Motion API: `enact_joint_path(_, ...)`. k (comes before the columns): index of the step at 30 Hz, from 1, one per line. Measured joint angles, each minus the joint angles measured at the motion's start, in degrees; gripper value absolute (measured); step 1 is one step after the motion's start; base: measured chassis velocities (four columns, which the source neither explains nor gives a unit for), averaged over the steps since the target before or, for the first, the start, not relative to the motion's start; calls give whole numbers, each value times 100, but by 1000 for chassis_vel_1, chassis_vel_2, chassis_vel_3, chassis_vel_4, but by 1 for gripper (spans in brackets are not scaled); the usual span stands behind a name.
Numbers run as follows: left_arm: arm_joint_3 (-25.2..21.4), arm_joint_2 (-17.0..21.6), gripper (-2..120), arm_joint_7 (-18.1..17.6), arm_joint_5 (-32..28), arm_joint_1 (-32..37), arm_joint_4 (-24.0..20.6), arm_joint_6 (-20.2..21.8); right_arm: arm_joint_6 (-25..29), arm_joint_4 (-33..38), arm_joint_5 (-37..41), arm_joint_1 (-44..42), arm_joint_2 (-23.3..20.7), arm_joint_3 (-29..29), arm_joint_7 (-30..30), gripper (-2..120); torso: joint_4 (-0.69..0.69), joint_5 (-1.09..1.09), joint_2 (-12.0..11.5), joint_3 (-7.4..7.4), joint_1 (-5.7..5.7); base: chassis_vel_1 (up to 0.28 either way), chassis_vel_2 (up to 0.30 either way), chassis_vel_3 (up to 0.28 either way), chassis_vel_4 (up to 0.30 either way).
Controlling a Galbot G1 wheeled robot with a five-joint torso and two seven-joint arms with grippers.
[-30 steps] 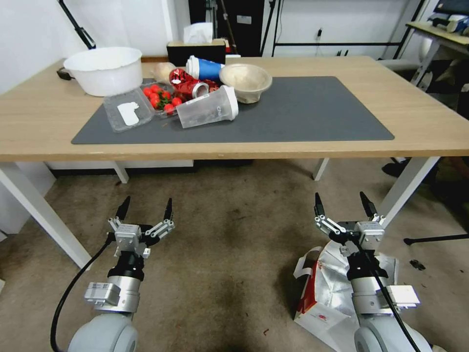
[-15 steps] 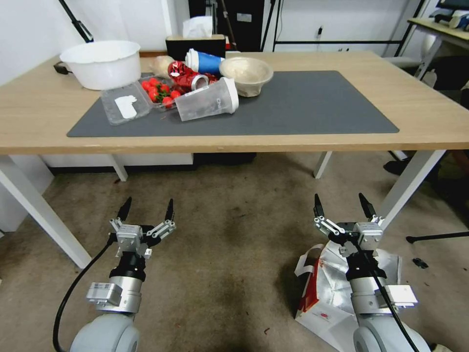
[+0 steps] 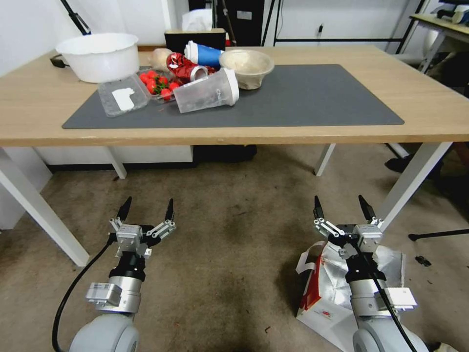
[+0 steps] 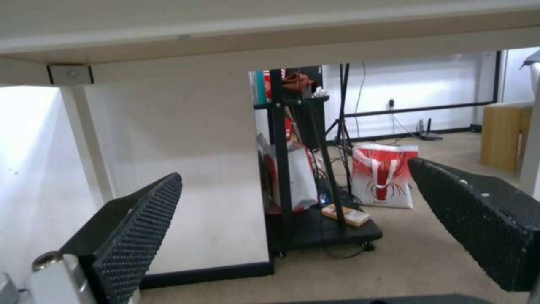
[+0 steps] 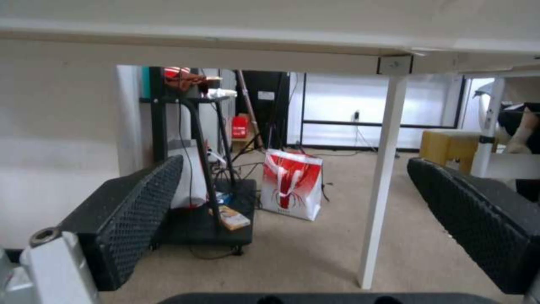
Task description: Pick up the food delivery bag from the floor and place it on the table.
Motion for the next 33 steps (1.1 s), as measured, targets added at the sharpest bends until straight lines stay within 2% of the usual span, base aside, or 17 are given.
enact_joint_path(12,10,-6,100,18,0,4,-17,3,-20,68,-6,-5,-7,15,-22,100,0,0,-236,-182,-56,0,0,0,0)
enact_joint_path(33,9,5,100,64,0,-18,-37,40,-84,163,72,38,-36,-33,-38,100,0,0,-720,-595,-126,0,0,0,0)
